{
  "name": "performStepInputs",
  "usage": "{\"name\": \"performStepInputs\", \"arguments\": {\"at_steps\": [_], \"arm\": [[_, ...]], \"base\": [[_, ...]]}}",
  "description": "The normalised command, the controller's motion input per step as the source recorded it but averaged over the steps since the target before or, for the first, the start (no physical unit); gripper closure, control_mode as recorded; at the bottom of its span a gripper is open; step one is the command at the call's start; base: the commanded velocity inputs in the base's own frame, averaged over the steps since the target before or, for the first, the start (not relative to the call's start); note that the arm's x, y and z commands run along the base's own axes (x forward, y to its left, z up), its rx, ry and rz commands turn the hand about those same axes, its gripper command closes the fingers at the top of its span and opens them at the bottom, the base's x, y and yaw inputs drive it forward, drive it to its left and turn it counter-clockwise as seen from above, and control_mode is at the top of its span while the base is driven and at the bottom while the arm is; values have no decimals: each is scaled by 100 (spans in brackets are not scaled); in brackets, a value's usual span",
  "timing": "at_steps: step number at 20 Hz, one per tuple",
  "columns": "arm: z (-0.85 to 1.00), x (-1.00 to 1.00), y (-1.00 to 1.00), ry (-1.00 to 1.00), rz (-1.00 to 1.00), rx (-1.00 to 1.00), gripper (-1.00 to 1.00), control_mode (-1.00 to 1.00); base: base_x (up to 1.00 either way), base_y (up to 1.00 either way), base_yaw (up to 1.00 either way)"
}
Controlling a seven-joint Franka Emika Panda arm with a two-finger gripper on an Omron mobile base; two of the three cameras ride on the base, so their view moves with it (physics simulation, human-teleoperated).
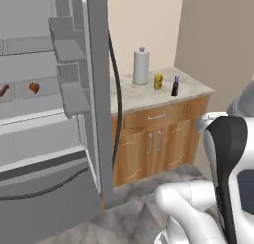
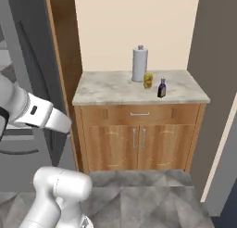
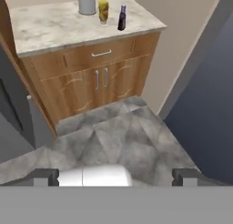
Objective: Place the condiment bottle and mustard from the counter to the top shelf of the fridge. If the existing items in the fridge are on the top shelf, move them to other shelves.
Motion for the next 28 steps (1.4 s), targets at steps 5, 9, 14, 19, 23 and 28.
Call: {"name": "performStepInputs", "arguments": {"at_steps": [5, 9, 14, 19, 23, 28], "arm": [[0, 0, 0, 0, 0, 0, -100, 100], [0, 0, 0, 0, 0, 0, -100, 100], [0, 0, 0, 0, 0, 0, -100, 100], [0, 0, 0, 0, 0, 0, -100, 100], [0, 0, 0, 0, 0, 0, -100, 100], [0, 0, 0, 0, 0, 0, -100, 100]], "base": [[100, -67, -5], [100, -63, 5], [76, -53, 21], [42, -32, 17], [33, -12, 11], [34, 0, 6]]}}
